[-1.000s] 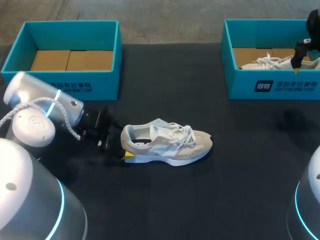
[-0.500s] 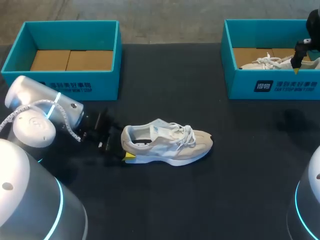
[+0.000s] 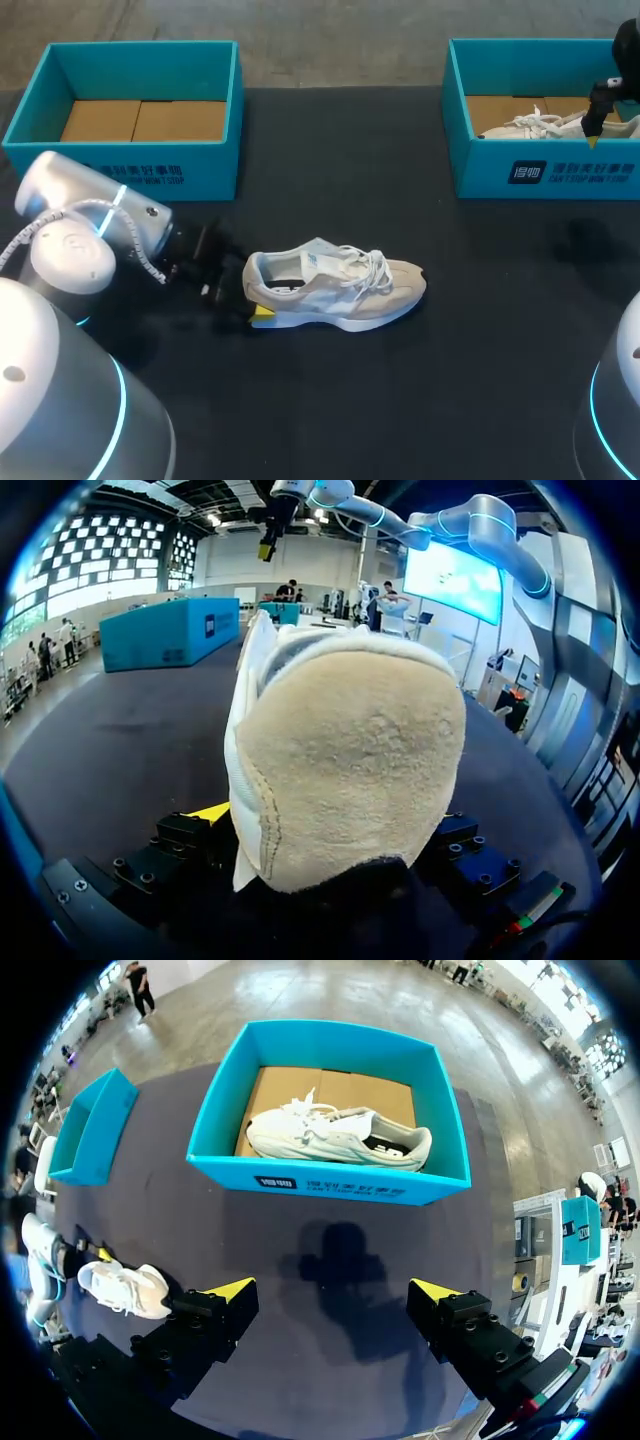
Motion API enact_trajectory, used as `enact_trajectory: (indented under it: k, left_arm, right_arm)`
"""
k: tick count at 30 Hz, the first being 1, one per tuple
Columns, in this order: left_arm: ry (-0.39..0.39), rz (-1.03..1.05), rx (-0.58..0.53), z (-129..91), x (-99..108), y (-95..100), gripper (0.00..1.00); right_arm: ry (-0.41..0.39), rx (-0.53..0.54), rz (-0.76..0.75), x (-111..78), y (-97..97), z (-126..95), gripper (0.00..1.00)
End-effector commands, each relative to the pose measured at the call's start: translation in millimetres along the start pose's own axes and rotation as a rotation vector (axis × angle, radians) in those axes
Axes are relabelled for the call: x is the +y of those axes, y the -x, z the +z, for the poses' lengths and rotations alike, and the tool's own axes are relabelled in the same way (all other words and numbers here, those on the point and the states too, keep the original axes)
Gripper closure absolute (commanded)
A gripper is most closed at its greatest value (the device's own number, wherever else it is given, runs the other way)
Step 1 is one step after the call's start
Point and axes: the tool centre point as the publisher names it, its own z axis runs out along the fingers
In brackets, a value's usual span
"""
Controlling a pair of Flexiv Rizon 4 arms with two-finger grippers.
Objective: Take the shoe out of the shoebox, open the shoe tongue, remove and reinsert the insole, then place the shoe into the shoebox
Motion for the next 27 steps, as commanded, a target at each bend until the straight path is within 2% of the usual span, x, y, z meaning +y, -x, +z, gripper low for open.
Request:
enact_trajectory:
  k: [1, 2, 3, 4, 7, 8, 27]
  left_arm:
    - [0.010, -0.002, 0.004, 7.3, 1.9, 4.9, 0.00]
    - [0.015, -0.003, 0.002, 7.7, 2.4, 5.5, 0.05]
    - [0.018, -0.003, 0.003, 8.1, 2.7, 5.9, 0.18]
    - [0.026, -0.003, 0.005, 8.6, 3.5, 7.1, 0.55]
    - [0.036, -0.002, 0.007, 8.6, 4.7, 7.6, 0.94]
    - [0.039, 0.001, 0.010, 8.1, 5.0, 7.6, 1.00]
    - [0.052, 0.015, 0.017, 5.4, 6.1, 8.0, 1.00]
  right_arm:
    - [0.002, -0.001, 0.001, -0.9, -0.2, 0.5, 0.00]
    - [0.002, -0.001, 0.001, -0.9, -0.2, 0.5, 0.00]
    - [0.002, -0.001, 0.001, -0.9, -0.2, 0.5, 0.00]
    - [0.002, -0.001, 0.001, -0.9, -0.2, 0.5, 0.00]
    - [0.002, -0.001, 0.001, -0.9, -0.2, 0.5, 0.00]
    - [0.002, -0.001, 0.001, -0.9, -0.2, 0.5, 0.00]
    - [0.002, -0.001, 0.001, -0.9, -0.2, 0.5, 0.00]
